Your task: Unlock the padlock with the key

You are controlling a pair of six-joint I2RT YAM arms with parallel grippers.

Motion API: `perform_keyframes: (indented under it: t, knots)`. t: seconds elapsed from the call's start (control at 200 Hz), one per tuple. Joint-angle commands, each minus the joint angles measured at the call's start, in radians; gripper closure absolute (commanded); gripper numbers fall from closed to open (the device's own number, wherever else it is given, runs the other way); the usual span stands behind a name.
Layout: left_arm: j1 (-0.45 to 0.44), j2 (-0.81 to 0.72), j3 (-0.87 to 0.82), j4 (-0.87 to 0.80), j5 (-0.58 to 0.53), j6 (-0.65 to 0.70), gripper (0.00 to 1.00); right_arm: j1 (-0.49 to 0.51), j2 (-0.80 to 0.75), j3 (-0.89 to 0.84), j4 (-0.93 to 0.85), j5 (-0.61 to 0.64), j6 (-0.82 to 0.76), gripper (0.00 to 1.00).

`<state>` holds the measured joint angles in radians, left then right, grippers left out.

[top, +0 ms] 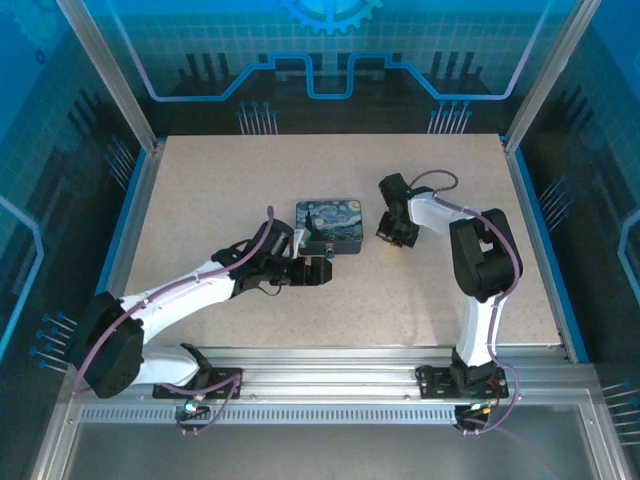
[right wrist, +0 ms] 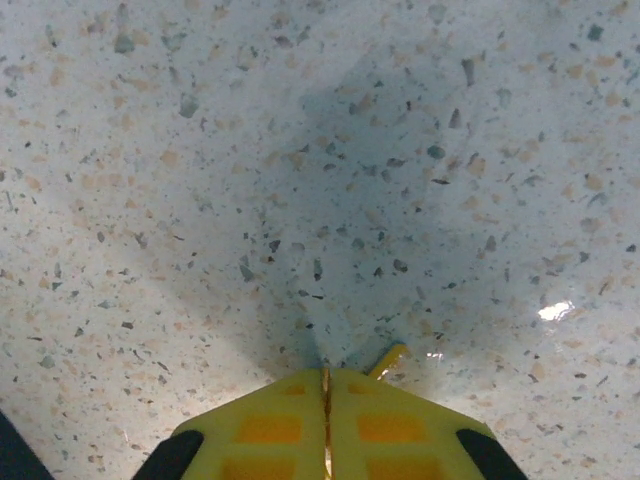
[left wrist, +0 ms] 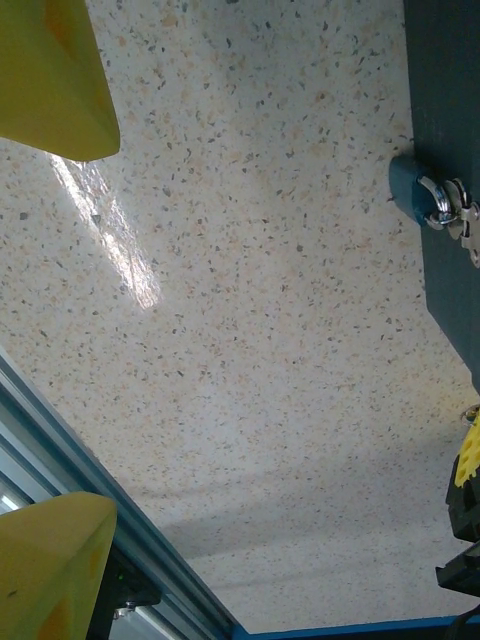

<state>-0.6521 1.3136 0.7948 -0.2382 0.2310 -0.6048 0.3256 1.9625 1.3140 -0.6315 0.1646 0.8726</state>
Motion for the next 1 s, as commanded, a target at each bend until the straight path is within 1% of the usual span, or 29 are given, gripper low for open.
perform_keyframes:
  t: [0.0, 0.105, 0.27, 0.355, 0.465, 0.575, 0.745, 0.99]
  knots:
    - [-0.008, -0.033, -0.011, 0.008, -0.018, -0.023, 0.13, -0.013, -0.001, -0.041, -0.001, -0.014, 0.001, 0.95]
    - [-0.007, -0.04, -0.011, 0.01, -0.025, -0.026, 0.13, -0.013, -0.048, -0.066, 0.015, -0.012, -0.014, 0.97]
    - [-0.003, -0.048, 0.005, 0.01, -0.035, -0.027, 0.12, -0.012, -0.165, -0.112, 0.039, -0.028, -0.054, 0.99]
    - [0.008, -0.048, 0.025, 0.011, -0.027, -0.026, 0.12, -0.012, -0.242, -0.13, 0.049, -0.05, -0.083, 0.99]
    - [0.04, -0.047, 0.05, 0.022, 0.002, -0.036, 0.12, -0.011, -0.351, -0.156, 0.081, -0.109, -0.127, 0.99]
    - [0.088, -0.047, 0.072, 0.051, 0.069, -0.05, 0.13, -0.013, -0.457, -0.18, 0.143, -0.215, -0.201, 0.99]
    - [0.141, -0.056, 0.141, 0.057, 0.159, -0.05, 0.18, -0.013, -0.601, -0.226, 0.306, -0.47, -0.308, 0.98]
    - [0.189, -0.086, 0.219, 0.072, 0.278, -0.052, 0.24, -0.012, -0.727, -0.231, 0.439, -0.78, -0.397, 0.98]
